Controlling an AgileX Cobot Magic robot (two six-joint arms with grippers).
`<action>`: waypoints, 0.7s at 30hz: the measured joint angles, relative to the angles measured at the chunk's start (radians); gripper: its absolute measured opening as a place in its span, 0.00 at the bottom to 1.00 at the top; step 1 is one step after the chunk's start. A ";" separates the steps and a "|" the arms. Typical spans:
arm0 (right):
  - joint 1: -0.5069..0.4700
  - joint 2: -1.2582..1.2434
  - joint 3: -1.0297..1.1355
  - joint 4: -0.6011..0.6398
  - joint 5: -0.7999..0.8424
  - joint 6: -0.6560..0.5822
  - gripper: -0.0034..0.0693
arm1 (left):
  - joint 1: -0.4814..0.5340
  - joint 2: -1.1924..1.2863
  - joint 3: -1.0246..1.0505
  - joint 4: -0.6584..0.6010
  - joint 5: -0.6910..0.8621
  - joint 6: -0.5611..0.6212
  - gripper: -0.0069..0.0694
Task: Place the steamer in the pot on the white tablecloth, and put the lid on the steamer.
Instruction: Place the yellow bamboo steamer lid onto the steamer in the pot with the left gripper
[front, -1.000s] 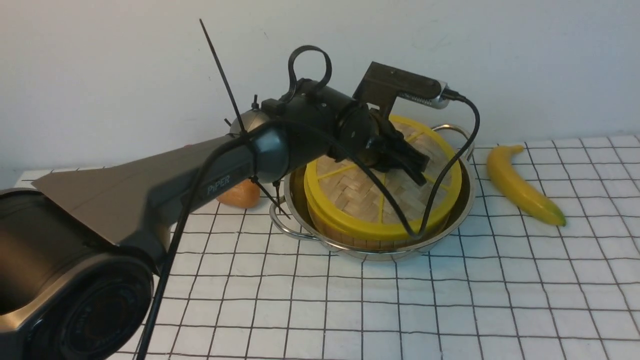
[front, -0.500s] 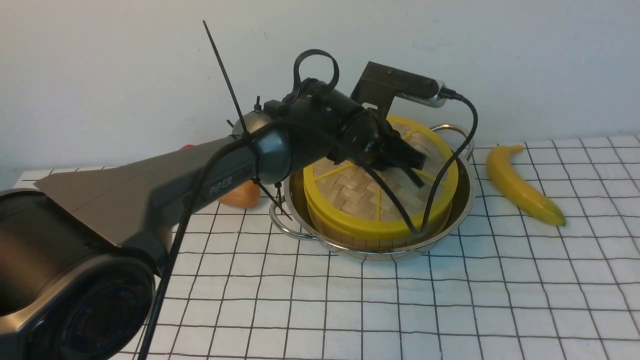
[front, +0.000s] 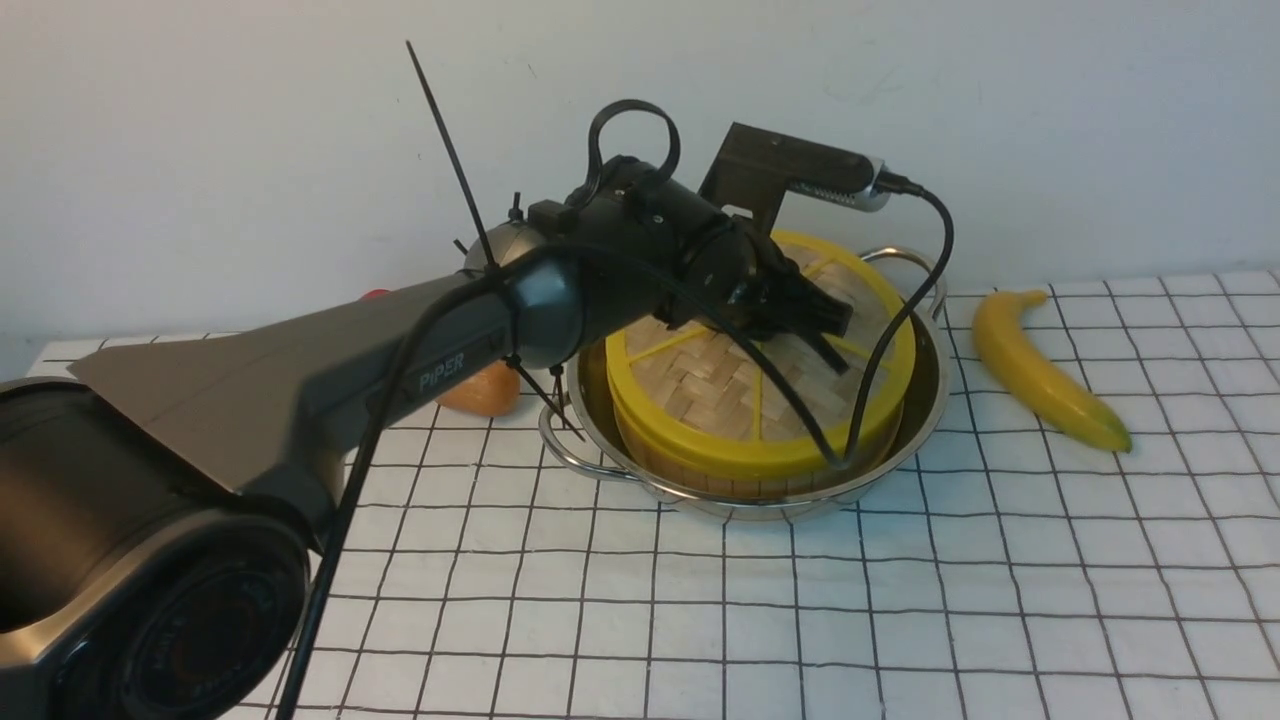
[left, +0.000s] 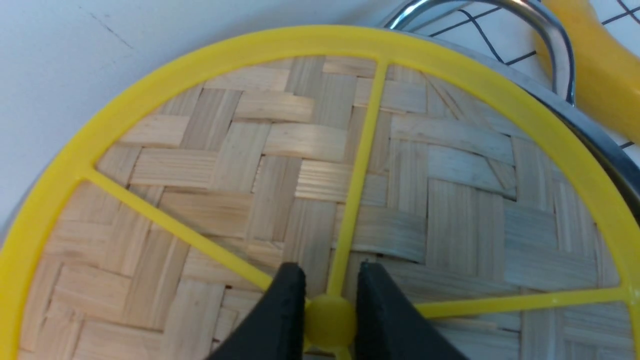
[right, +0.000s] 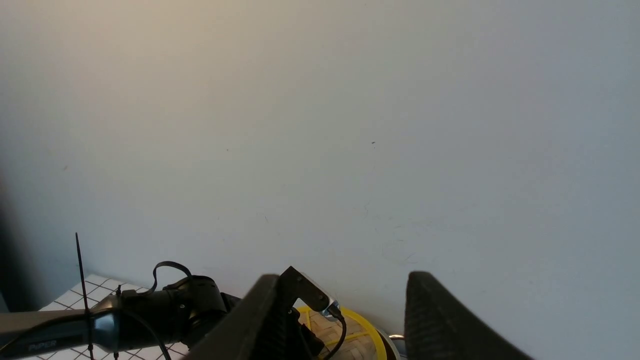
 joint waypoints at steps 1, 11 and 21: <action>0.000 0.000 0.000 0.000 0.000 0.000 0.51 | 0.000 0.000 0.000 0.001 0.000 0.000 0.25; 0.000 0.000 0.000 -0.001 0.000 0.000 0.51 | 0.000 0.000 0.000 0.002 0.000 -0.007 0.25; 0.000 0.000 0.000 -0.001 0.000 0.000 0.51 | 0.000 0.000 0.000 0.005 -0.001 -0.010 0.25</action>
